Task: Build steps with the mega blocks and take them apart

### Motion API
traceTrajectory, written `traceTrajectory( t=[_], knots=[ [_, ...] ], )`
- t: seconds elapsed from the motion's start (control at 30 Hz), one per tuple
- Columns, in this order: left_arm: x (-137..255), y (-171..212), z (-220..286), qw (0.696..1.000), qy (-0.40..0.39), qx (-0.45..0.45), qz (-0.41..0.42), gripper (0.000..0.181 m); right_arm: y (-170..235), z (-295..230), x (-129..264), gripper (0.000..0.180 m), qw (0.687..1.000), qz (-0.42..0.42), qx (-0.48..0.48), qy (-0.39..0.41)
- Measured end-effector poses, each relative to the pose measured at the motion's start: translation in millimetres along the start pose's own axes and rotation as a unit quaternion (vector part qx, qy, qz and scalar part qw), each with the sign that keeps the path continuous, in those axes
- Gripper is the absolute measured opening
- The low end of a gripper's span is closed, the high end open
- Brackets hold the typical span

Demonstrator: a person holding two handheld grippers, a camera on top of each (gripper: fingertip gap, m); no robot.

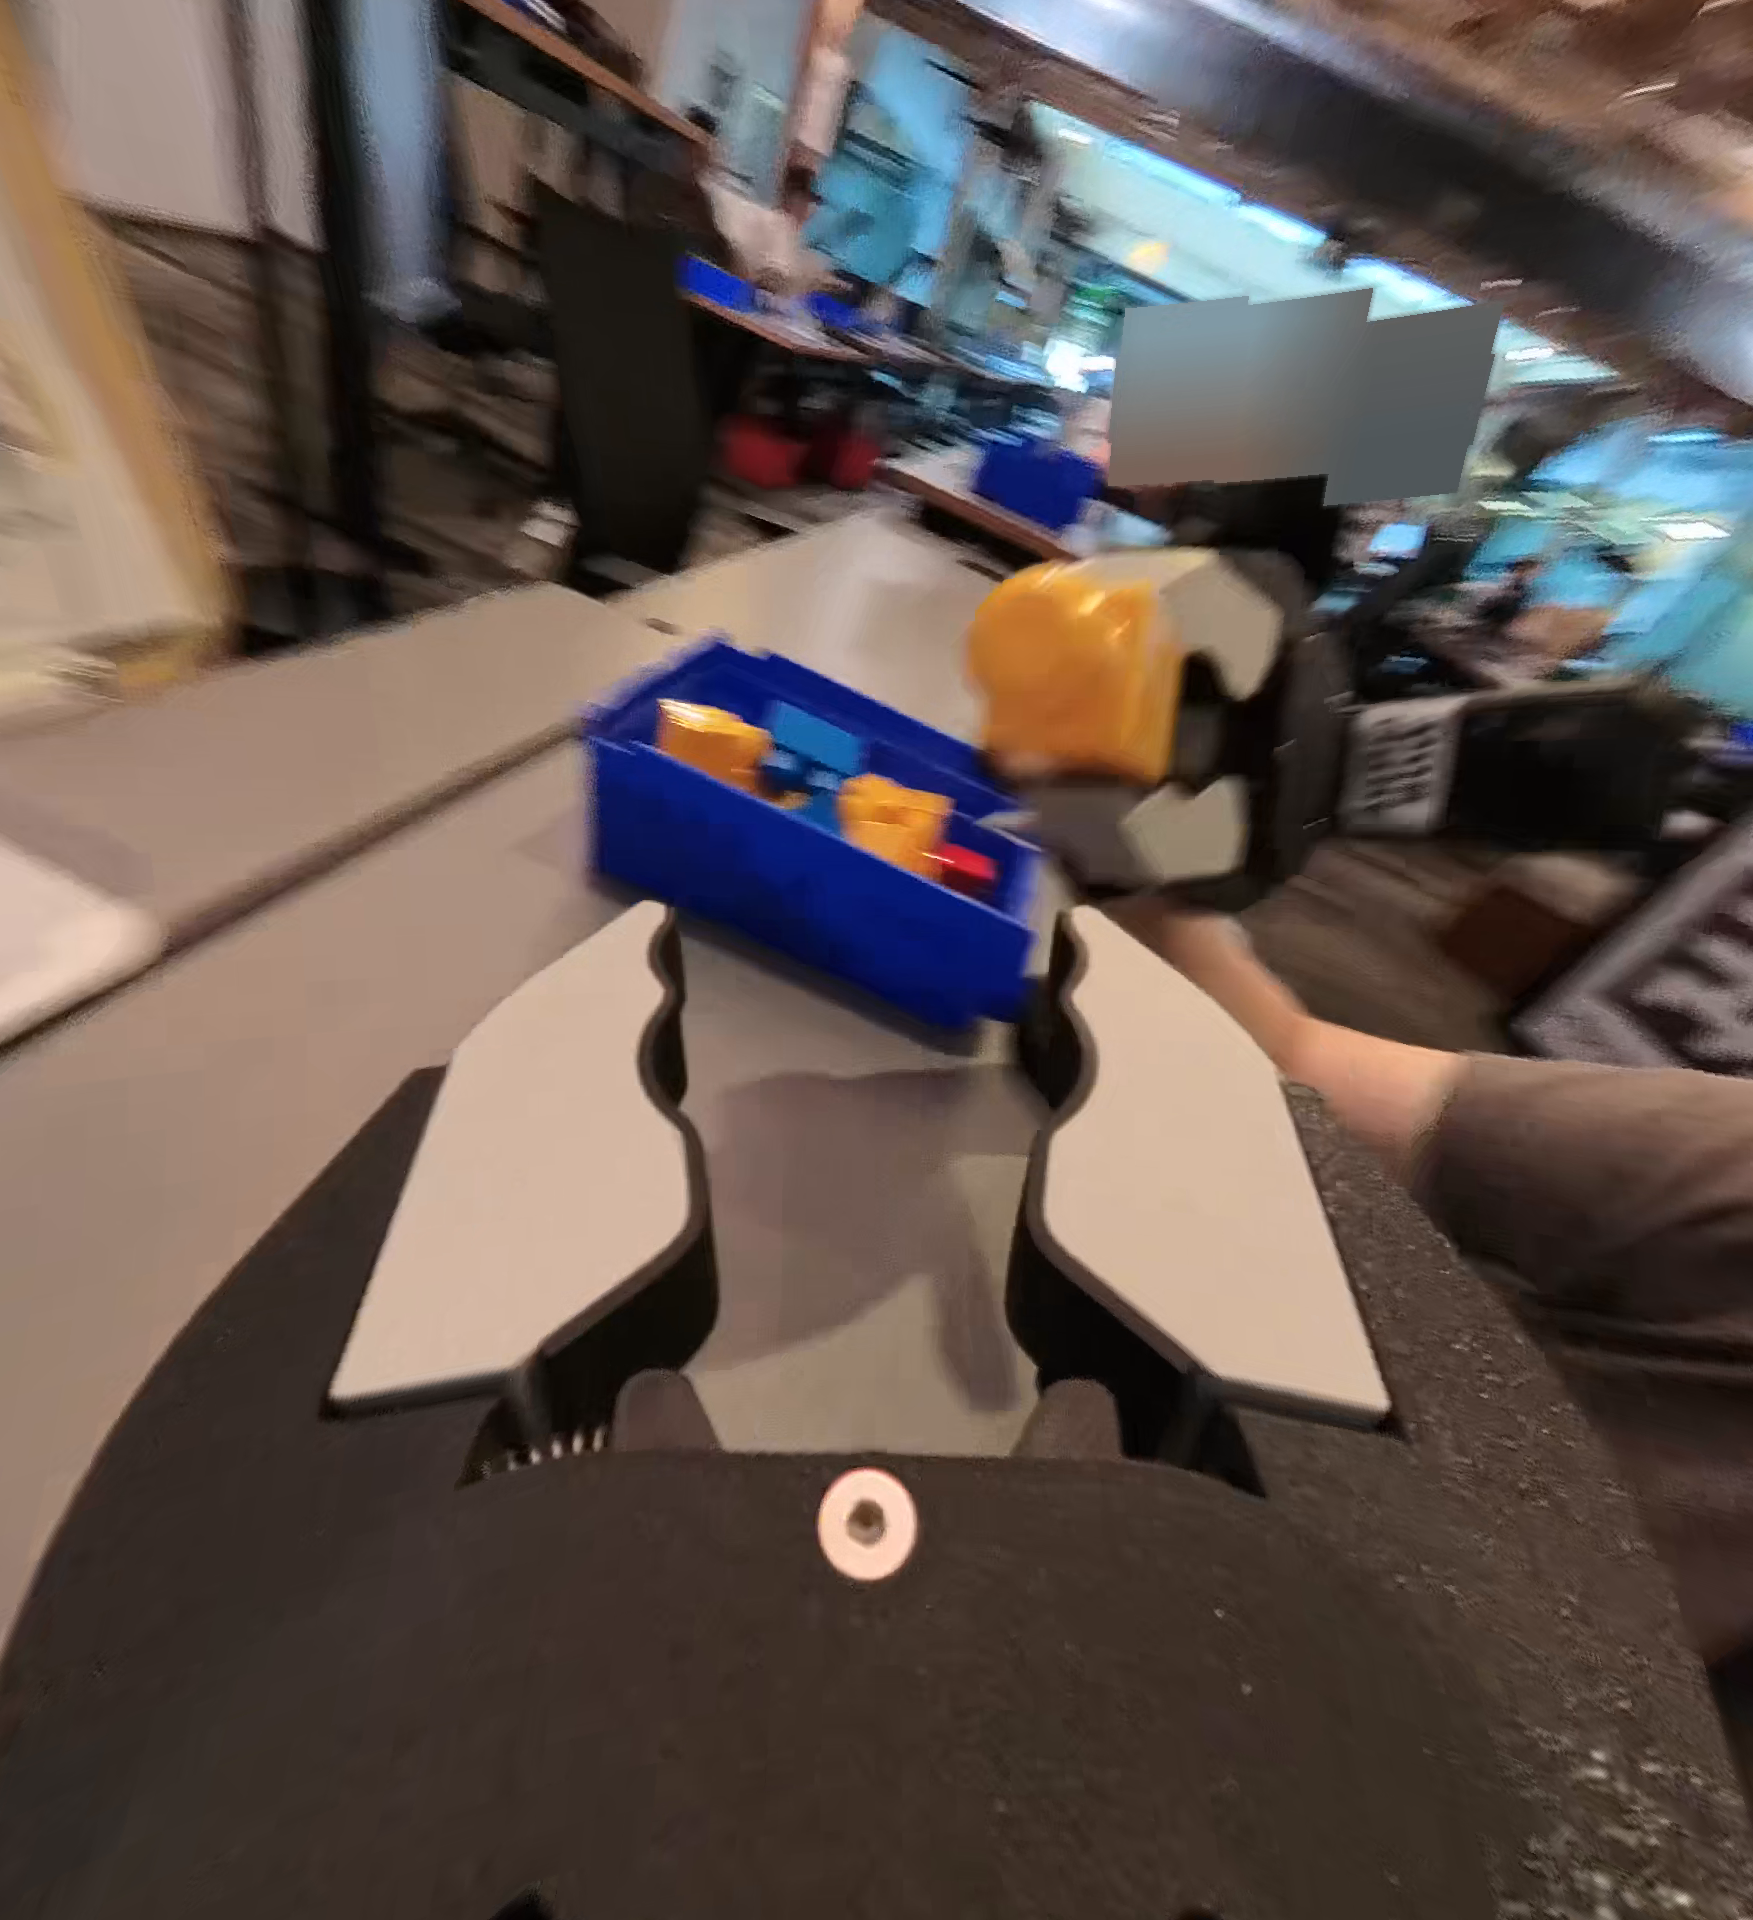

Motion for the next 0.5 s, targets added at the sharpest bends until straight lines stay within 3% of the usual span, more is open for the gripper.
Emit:
traceTrajectory(
  t=[0.07, 0.13, 0.23, 0.33, 0.4, 0.5],
  knots=[
    [33.1, -14.0, -12.0, 0.994, -0.099, -0.042, 0.021, 0.068, 11.0, 40.7, 20.0, 0.037, 0.998, -0.053, -0.021, 0.031],
    [71.9, -24.1, -27.3, 0.975, -0.21, -0.072, 0.018, 0.068, 36.4, 79.1, 45.9, 0.037, 0.982, -0.165, -0.094, 0.011],
    [131.6, -27.4, -51.9, 0.918, -0.386, -0.094, -0.002, 0.069, 97.1, 106.6, 99.3, 0.037, 0.899, -0.373, -0.224, -0.044],
    [174.1, -19.1, -73.8, 0.879, -0.47, -0.071, -0.03, 0.069, 160.7, 106.2, 154.1, 0.038, 0.788, -0.536, -0.297, -0.056],
    [189.0, -10.2, -88.0, 0.869, -0.49, -0.053, -0.047, 0.07, 192.3, 98.1, 178.2, 0.038, 0.719, -0.587, -0.365, -0.076],
    [196.4, 4.9, -110.1, 0.86, -0.504, -0.039, -0.076, 0.069, 220.2, 88.5, 188.0, 0.038, 0.674, -0.575, -0.453, -0.098]
  ],
)
Point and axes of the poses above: each gripper's, where its closed fingertips meet, x back along the fingers, y out of its underside, z = x × y across the jaws, the point moved 9 cm from there along x, back along the fingers, and after that the axes turned 4 degrees about -x, right-handed, at the moved point
